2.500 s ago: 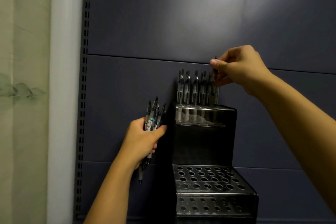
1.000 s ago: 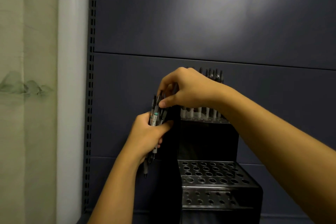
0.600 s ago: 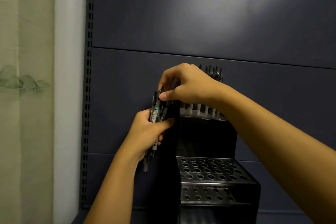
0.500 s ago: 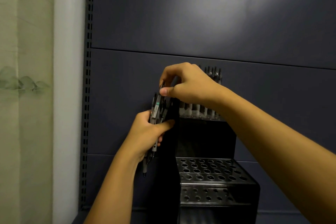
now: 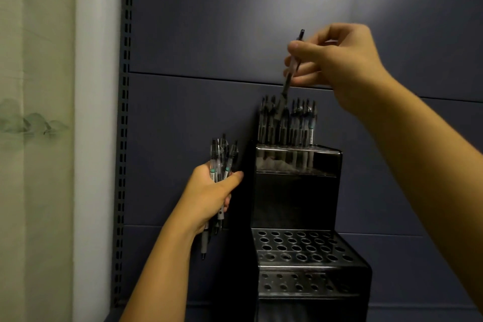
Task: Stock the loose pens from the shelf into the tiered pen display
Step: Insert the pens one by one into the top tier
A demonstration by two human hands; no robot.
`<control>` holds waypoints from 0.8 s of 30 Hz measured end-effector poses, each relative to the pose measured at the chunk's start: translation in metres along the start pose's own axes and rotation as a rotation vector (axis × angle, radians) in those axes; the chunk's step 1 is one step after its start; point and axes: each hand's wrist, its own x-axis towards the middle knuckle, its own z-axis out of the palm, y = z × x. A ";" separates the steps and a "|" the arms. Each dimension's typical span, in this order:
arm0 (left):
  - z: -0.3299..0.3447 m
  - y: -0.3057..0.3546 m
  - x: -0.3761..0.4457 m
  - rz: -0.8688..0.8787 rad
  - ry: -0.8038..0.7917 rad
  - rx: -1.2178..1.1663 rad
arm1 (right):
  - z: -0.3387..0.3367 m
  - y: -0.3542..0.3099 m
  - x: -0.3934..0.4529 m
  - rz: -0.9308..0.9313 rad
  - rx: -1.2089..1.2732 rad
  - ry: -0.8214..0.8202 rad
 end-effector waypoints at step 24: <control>0.000 -0.003 0.001 -0.001 0.026 -0.004 | -0.037 0.029 -0.002 0.067 -0.599 0.159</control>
